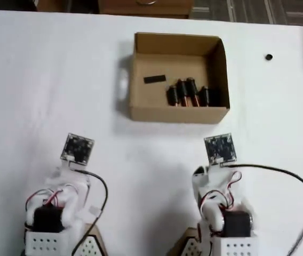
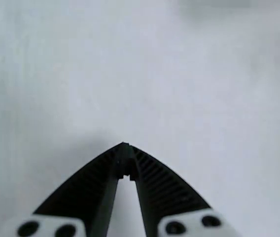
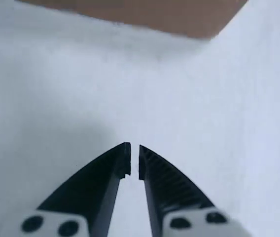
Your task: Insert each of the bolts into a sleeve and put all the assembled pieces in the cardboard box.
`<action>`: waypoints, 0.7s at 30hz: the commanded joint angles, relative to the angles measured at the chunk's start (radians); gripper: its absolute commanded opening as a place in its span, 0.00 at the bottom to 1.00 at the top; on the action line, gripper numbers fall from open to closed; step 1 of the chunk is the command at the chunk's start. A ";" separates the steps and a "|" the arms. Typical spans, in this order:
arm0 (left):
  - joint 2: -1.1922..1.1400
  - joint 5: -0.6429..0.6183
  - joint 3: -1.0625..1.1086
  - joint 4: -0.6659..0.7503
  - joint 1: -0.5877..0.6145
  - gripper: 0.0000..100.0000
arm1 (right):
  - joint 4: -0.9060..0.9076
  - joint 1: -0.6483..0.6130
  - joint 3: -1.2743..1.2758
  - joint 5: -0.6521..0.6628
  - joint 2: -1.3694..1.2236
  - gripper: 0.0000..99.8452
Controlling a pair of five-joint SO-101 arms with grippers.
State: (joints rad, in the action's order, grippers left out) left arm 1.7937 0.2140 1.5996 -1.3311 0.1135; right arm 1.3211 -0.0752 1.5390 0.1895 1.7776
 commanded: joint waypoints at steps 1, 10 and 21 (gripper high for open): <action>0.032 0.006 0.048 0.035 0.009 0.02 | -0.028 0.041 0.035 0.008 0.018 0.02; 0.031 0.011 0.094 0.055 0.009 0.02 | -0.051 0.050 0.153 0.009 0.018 0.02; 0.031 0.009 0.094 0.055 0.009 0.02 | -0.051 0.050 0.153 0.009 0.018 0.02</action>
State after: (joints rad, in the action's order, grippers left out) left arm 1.7967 0.2156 1.6717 -1.2866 0.1135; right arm 1.2797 -0.0307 1.6832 0.1972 1.7837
